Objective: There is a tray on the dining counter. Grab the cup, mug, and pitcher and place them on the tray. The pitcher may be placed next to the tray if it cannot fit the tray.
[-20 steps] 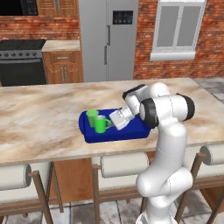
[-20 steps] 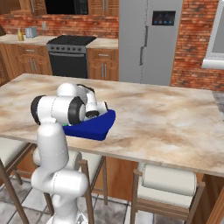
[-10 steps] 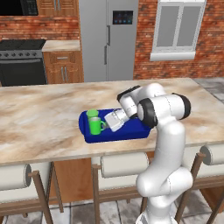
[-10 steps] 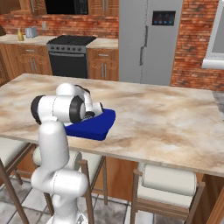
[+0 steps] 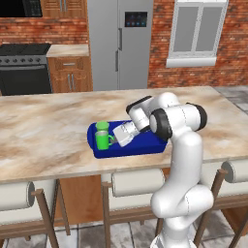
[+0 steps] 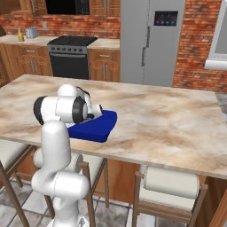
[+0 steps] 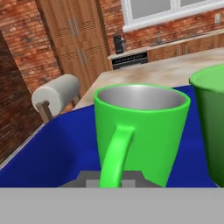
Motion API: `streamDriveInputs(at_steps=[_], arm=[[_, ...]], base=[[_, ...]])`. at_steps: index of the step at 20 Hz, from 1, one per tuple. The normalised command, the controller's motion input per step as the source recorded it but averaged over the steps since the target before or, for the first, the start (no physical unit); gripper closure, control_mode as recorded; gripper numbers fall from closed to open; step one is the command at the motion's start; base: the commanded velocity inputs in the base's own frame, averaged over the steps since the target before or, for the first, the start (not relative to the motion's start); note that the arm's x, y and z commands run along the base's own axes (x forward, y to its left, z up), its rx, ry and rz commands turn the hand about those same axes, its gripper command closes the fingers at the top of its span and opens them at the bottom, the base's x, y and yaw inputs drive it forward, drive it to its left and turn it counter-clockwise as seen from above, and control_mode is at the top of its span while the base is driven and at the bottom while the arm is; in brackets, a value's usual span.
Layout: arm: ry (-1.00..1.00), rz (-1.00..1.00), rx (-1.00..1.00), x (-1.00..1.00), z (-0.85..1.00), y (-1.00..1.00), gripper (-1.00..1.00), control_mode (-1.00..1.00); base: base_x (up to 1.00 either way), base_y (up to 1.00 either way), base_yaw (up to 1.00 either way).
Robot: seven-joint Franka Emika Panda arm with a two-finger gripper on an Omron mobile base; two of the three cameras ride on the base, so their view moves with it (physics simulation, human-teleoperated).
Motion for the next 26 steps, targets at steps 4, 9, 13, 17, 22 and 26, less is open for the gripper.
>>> streamDriveInputs(at_steps=[4, 9, 13, 17, 22, 26], arm=[[-0.02, 0.00, 0.00, 0.14, -0.15, 0.00, 1.00, -1.00], [-0.03, 0.00, 0.00, 0.06, -0.14, 0.00, 1.00, -1.00], [0.00, 0.00, 0.00, 0.00, -0.01, 0.00, 1.00, -1.00], [0.00, 0.00, 0.00, 0.00, 0.00, 0.00, 1.00, -1.00], [0.00, 0.00, 0.00, 0.00, 0.00, 0.00, 1.00, -1.00], [0.00, 0.00, 0.00, 0.00, 0.00, 0.00, 1.00, -1.00]], base=[[0.00, 0.00, 0.00], [0.00, 0.00, 0.00], [0.00, 0.00, 0.00], [0.00, 0.00, 0.00], [0.00, 0.00, 0.00], [0.00, 0.00, 0.00]])
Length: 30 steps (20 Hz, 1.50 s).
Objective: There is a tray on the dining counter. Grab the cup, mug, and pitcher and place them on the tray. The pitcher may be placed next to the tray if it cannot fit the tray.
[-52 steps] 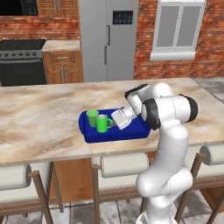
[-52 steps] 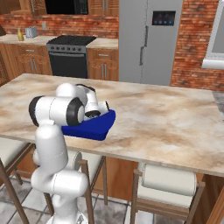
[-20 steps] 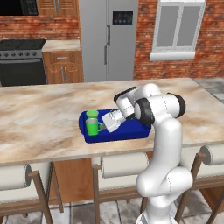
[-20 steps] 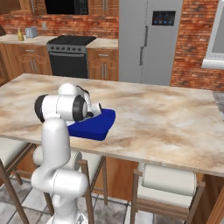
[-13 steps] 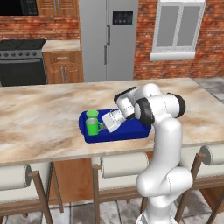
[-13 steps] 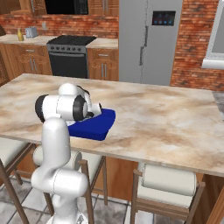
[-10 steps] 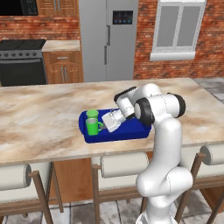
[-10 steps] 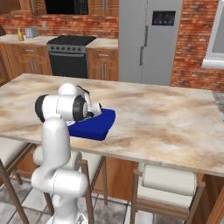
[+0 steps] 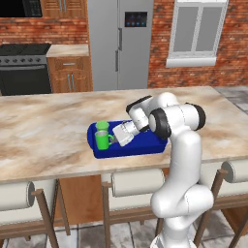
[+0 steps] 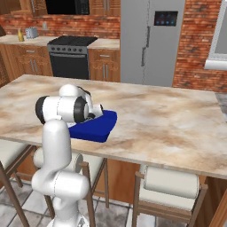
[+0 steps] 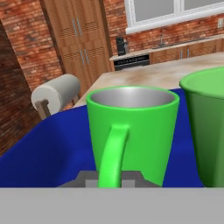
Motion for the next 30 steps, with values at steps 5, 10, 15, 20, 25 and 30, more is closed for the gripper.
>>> streamDriveInputs(at_steps=[5, 10, 15, 20, 25, 30], arm=[[0.00, 0.00, 0.00, 0.00, 0.00, 0.00, -1.00, -1.00], [0.00, 0.00, 0.00, 0.00, 0.00, 0.00, -1.00, -1.00], [0.00, 0.00, 0.00, 0.00, 0.00, 0.00, -1.00, -1.00], [0.00, 0.00, 0.00, 0.00, 0.00, 0.00, -1.00, -1.00], [0.00, 0.00, 0.00, 0.00, 0.08, 0.00, -1.00, -1.00], [0.00, 0.00, 0.00, 0.00, 0.54, 0.00, -1.00, -1.00]], base=[[0.00, 0.00, 0.00], [0.00, 0.00, 0.00], [0.00, 0.00, 0.00], [0.00, 0.00, 0.00], [0.00, 0.00, 0.00], [0.00, 0.00, 0.00]])
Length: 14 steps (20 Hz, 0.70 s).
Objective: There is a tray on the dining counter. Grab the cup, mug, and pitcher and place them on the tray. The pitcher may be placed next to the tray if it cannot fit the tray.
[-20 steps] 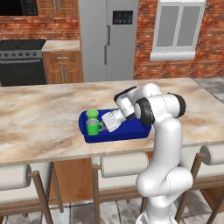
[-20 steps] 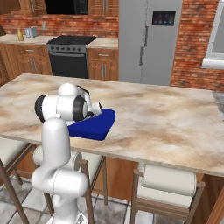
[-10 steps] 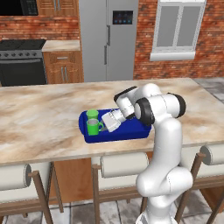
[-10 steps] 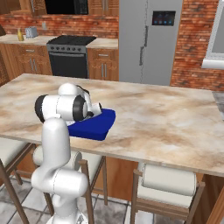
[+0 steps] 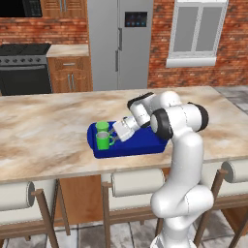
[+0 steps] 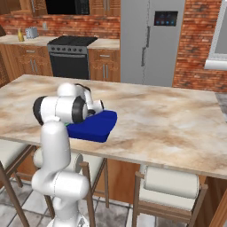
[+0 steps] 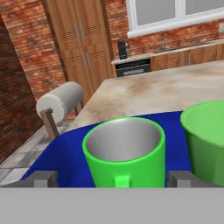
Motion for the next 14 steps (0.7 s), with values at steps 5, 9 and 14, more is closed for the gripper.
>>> streamDriveInputs(at_steps=[5, 9, 14], arm=[[0.00, 0.00, -0.02, -0.20, 0.68, -0.15, -1.00, -1.00], [0.00, -0.04, -0.07, -0.46, 0.62, -0.37, -1.00, -1.00], [0.00, -0.15, -0.08, -0.58, 0.59, -0.53, -1.00, -1.00]], base=[[0.00, 0.00, 0.00], [0.00, 0.00, 0.00], [0.00, 0.00, 0.00]])
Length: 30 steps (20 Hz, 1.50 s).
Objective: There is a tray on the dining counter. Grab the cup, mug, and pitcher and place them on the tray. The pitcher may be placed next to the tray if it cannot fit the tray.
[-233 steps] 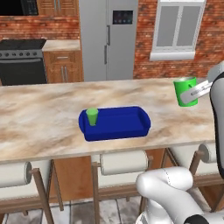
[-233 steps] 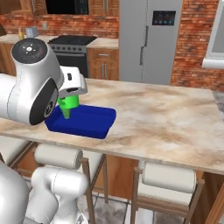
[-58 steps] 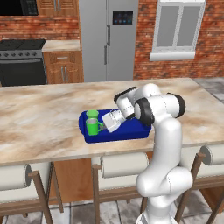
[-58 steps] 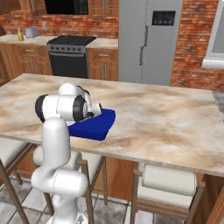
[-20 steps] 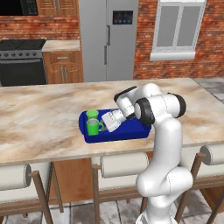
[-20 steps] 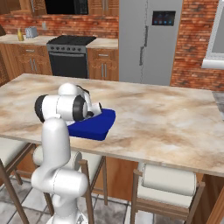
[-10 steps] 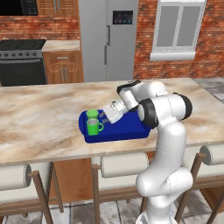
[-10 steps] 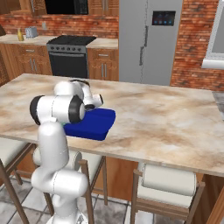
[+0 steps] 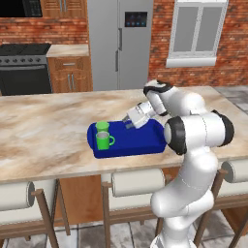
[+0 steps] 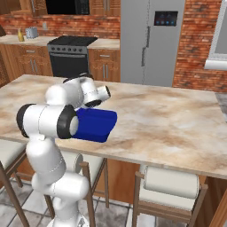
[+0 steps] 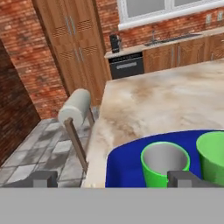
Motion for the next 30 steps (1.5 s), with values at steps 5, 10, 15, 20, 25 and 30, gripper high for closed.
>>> streamDriveInputs(at_steps=[5, 10, 15, 20, 25, 30], arm=[[0.00, -0.28, -0.12, -0.49, 0.57, -0.38, -1.00, -1.00], [0.00, -0.38, -0.13, -0.51, 0.52, -0.25, -1.00, -1.00], [0.00, -0.46, -0.14, -0.62, 0.59, -0.23, -1.00, -1.00], [0.01, -0.44, -0.15, -0.54, 0.47, -0.29, -1.00, -1.00], [0.04, -0.45, -0.13, -0.50, 0.56, -0.27, -1.00, -1.00], [0.08, -0.44, -0.11, -0.46, 0.66, -0.24, -1.00, -1.00]], base=[[0.00, 0.00, 0.00], [0.00, 0.00, 0.00], [0.00, 0.00, 0.00], [0.00, 0.00, 0.00], [0.00, 0.00, 0.00], [0.00, 0.00, 0.00]])
